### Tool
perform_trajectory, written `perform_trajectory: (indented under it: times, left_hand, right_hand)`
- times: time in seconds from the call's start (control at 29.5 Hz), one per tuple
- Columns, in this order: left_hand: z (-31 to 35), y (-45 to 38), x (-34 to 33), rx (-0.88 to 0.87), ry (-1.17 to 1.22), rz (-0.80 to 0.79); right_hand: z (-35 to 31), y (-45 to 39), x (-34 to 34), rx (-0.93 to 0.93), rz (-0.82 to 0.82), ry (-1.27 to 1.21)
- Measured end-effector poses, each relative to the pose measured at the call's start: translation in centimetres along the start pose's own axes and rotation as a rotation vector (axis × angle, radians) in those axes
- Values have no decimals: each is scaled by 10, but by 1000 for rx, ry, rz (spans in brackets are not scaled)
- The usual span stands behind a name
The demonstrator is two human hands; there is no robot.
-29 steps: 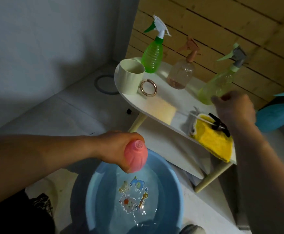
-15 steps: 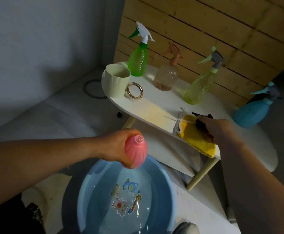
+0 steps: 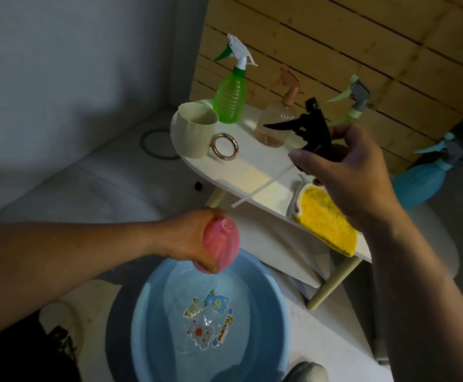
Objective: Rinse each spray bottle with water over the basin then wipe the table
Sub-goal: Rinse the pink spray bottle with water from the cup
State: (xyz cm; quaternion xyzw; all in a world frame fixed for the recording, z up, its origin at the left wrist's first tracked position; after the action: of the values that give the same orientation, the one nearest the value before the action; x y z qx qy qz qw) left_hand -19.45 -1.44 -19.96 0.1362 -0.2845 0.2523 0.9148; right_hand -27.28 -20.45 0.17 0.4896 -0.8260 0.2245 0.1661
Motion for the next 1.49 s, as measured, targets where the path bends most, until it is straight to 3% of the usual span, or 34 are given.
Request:
perform_trajectory:
  times: [0.24,0.51,0.71,0.95,1.49]
  left_hand:
    - [-5,-3,1,-12,14,25]
    - [9,1,5,-25,4,58]
    - [18,2,-2,-39,83,-13]
    - [28,5,-2,-74,111,6]
    - [124,-81,74,-129,18,262]
  right_hand:
    - [-17,30,-18,114,-108,120]
    - [10,49,-49,143,-242,228]
    - [35,61,-69,168,-375,307]
    - [40,58,-59,150,-416,226]
    - [20,-40,10,172,-129,-329]
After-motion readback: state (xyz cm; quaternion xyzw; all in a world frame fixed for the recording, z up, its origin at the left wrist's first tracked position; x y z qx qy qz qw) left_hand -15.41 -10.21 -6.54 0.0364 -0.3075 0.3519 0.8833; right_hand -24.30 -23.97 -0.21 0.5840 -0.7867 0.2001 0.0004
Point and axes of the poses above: each hand's wrist, its own y-axis away from the middle knuckle, its own x-axis out of the back of the hand, z = x × y, the point moved 5 cm from there along -y, towards the middle knuckle, and after that the axes turned 3 degrees about -x, right-handed, at the moved point
